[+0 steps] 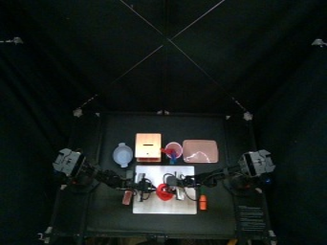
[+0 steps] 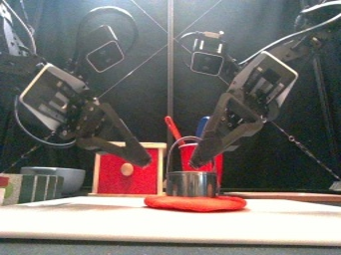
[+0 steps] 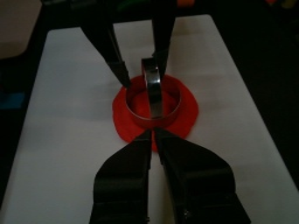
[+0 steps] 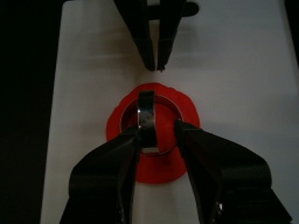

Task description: Remove excess dough

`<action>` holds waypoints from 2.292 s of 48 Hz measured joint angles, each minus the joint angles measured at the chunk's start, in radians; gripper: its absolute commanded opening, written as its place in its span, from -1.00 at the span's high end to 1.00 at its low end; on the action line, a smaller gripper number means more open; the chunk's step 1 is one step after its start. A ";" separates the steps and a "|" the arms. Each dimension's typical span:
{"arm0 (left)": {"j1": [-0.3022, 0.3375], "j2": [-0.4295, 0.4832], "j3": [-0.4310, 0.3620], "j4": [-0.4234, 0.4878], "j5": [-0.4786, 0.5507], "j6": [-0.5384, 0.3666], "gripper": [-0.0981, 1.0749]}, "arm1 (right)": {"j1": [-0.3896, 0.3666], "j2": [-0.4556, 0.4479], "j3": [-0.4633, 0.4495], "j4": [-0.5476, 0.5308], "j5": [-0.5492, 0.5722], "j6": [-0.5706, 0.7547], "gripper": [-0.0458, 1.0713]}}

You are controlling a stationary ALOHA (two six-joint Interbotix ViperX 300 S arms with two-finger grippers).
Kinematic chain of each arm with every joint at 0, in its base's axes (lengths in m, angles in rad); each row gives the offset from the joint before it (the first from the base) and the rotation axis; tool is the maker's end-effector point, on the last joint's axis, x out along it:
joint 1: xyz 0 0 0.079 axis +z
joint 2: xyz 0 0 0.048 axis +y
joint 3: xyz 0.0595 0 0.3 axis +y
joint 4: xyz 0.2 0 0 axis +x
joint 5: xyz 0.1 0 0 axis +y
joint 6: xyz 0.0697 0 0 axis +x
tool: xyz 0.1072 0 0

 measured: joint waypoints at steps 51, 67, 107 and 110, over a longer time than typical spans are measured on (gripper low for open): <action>0.009 0.094 -0.048 -0.006 0.000 0.003 -0.10 | -0.017 0.048 -0.091 0.015 0.126 0.008 -0.33; 0.008 0.097 -0.049 -0.008 0.000 0.003 -0.10 | -0.020 0.046 -0.103 0.015 0.175 0.008 -0.14; 0.011 0.097 -0.052 -0.008 0.018 0.003 -0.10 | -0.035 0.003 -0.135 -0.049 0.241 0.008 0.06; 0.011 0.098 -0.051 -0.008 0.017 0.002 -0.10 | -0.041 -0.020 -0.123 -0.057 0.233 0.006 0.06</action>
